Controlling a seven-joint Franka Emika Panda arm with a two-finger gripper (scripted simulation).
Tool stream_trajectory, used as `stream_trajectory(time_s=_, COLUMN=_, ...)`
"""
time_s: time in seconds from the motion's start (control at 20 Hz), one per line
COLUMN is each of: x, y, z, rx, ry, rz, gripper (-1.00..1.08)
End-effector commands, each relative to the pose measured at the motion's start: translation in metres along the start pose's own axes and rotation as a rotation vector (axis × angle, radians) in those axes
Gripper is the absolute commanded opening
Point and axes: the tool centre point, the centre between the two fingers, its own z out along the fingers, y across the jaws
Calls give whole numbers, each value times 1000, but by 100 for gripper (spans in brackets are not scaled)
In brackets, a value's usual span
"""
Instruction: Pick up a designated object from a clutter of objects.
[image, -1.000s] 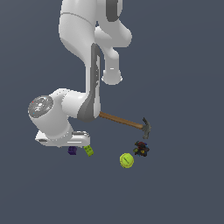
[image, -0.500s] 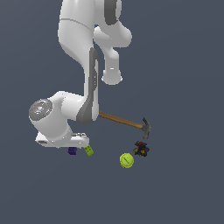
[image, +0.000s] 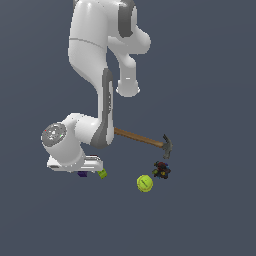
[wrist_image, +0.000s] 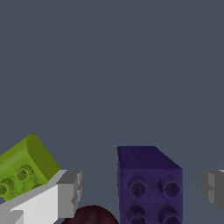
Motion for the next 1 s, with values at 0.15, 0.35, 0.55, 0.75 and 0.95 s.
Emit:
stream_trajectory(time_s=0.15, x=2, y=1, z=7, rx=0, ry=1, rz=0, gripper=100)
stream_trajectory(time_s=0.35, x=2, y=1, z=7, rx=0, ry=1, rz=0, gripper=-100)
stream_trajectory(time_s=0.55, x=2, y=1, z=7, rx=0, ry=1, rz=0, gripper=-100)
stream_trajectory(time_s=0.75, x=1, y=1, z=7, rx=0, ry=1, rz=0, gripper=-100)
stream_trajectory(time_s=0.95, x=0, y=-3, z=3, rx=0, ry=1, rz=0, gripper=-100)
